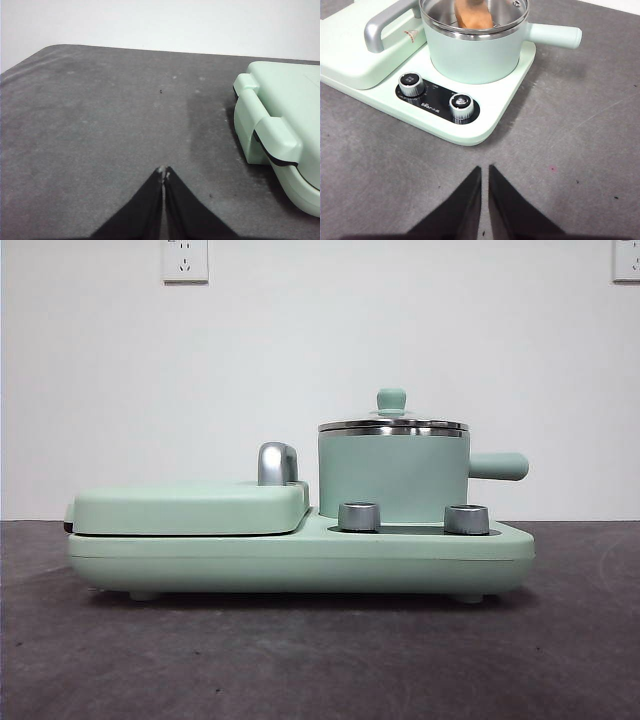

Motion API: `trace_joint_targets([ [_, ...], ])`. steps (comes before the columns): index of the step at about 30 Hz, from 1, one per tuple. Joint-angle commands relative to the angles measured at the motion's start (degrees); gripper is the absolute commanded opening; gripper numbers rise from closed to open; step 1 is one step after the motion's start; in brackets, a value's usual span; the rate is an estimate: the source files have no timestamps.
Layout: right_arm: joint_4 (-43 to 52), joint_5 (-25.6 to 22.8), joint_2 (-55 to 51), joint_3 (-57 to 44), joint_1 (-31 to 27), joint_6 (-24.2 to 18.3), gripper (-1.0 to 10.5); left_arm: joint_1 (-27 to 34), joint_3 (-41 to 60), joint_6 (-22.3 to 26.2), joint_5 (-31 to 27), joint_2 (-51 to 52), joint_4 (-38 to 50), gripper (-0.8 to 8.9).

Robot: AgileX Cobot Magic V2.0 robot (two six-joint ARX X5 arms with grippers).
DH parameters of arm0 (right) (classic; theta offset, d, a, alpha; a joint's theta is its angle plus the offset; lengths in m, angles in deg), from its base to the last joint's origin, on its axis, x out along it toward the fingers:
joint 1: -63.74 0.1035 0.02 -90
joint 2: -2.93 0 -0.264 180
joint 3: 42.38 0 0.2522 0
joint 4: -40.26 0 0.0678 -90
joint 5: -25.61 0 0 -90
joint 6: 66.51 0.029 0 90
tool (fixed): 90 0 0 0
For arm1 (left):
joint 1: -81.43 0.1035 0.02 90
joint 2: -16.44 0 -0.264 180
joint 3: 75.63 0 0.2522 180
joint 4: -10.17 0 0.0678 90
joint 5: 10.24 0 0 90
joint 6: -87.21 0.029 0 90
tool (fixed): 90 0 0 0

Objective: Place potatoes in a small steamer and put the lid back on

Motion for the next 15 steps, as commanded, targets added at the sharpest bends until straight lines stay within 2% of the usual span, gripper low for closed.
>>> trace_joint_targets([
  [1, 0.6, 0.0, 0.1, 0.2, 0.2, 0.6, 0.2, 0.2, 1.1, 0.1, 0.0, 0.0, 0.5, 0.06],
  [6, 0.6, -0.2, 0.0, 0.2, 0.3, 0.6, 0.2, 0.2, 1.1, 0.1, -0.1, 0.0, 0.5, 0.06],
  [9, 2.7, -6.9, -0.1, 0.2, 0.2, -1.4, 0.2, 0.2, 1.1, 0.1, 0.0, 0.0, 0.5, 0.06],
  [11, 3.6, -10.4, -0.1, 0.2, 0.2, -1.3, 0.2, 0.2, 1.1, 0.1, 0.0, 0.0, 0.5, 0.06],
  [15, 3.7, -11.2, -0.9, 0.2, 0.2, -1.1, 0.2, 0.2, 1.1, 0.1, 0.0, 0.0, 0.5, 0.06],
])
